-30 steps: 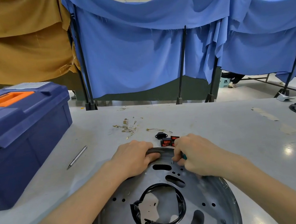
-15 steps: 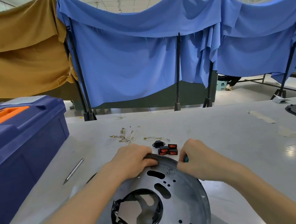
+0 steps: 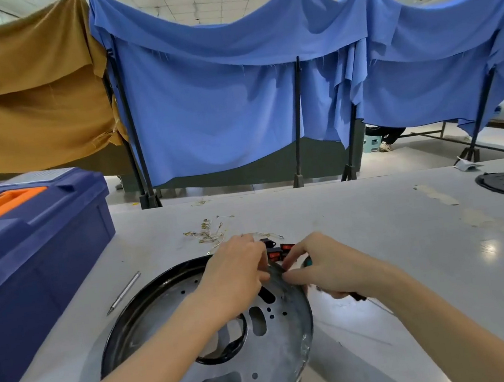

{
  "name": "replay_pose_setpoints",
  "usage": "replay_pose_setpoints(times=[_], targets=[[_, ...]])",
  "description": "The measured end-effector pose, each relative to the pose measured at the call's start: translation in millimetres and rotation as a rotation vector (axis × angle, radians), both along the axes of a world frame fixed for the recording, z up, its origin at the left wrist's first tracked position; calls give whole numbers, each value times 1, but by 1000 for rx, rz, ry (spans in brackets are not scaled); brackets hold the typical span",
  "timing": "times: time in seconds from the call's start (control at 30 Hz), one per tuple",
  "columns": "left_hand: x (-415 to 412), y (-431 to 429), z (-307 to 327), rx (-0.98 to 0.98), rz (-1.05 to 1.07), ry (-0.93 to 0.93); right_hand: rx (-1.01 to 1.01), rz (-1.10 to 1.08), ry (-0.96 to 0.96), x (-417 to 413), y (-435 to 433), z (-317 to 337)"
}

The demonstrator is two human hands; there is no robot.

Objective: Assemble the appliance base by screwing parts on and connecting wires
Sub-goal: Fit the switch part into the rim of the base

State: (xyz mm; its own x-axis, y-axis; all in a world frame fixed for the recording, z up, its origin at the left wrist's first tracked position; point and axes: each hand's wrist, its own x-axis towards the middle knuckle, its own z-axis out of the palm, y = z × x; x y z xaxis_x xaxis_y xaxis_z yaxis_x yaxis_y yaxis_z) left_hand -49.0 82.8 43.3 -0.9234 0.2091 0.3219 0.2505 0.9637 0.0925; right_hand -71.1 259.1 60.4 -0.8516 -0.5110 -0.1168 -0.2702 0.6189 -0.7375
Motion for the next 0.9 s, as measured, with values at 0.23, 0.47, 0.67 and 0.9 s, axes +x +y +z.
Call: replay_pose_setpoints(times=[0.23,0.47,0.67,0.9], targets=[[11,-2,-14,100,-45,-173,-82,-110,-51,10,-16,-9],[13,-6,-22,203,-108,-200,-59,-147,-84,-3,6,-1],[18,-6,-24,253,-112,-184,257,-269,65,-33,38,-26],[20,-7,-27,250,-126,-149,343,-253,205,-40,32,-54]])
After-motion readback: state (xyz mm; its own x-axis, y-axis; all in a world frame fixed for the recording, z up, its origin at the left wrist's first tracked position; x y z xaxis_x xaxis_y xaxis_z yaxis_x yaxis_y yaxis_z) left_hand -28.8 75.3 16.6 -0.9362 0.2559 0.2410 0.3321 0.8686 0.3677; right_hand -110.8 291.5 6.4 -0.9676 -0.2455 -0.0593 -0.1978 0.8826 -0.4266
